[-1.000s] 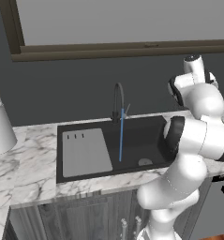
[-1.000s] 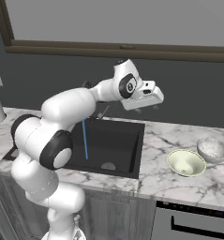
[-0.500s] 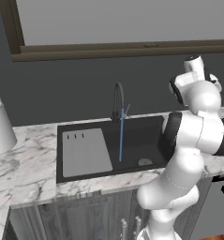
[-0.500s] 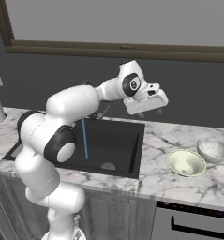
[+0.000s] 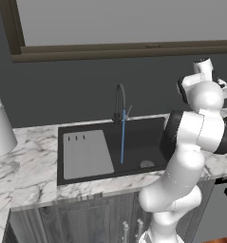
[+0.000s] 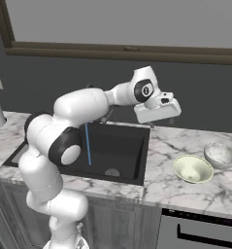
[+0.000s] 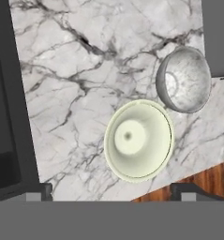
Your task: Rinse each bowl for a few seconds and place them down in the sink or on the counter.
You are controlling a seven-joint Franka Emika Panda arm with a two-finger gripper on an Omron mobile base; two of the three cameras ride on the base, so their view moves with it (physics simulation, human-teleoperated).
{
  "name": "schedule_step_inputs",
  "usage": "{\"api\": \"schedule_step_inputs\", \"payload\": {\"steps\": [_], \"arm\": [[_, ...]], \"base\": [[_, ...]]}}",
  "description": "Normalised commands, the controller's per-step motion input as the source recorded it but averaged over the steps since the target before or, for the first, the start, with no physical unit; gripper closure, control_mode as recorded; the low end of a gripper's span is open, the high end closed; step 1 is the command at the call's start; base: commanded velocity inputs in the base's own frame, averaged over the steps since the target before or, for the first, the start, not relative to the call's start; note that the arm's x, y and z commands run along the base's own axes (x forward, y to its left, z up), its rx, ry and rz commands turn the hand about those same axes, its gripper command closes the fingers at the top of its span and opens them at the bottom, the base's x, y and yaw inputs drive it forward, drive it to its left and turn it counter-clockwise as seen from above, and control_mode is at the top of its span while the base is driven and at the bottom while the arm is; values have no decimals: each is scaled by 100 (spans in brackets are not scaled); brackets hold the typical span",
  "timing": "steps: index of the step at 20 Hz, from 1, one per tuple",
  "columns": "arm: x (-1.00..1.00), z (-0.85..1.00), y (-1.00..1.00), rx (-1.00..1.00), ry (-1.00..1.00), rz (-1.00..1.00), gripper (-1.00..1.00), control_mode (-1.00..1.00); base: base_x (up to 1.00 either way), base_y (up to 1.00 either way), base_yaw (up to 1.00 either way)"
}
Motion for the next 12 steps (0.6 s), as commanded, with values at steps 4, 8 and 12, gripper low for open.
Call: {"api": "schedule_step_inputs", "payload": {"steps": [4, 8, 12], "arm": [[-16, -19, -14, 7, 5, -2, -100, -100], [-16, -22, -6, 4, 5, -2, -100, -100], [-8, -23, -3, 3, 6, -2, -100, -100]], "base": [[0, 0, 0], [0, 0, 0], [0, 0, 0]]}}
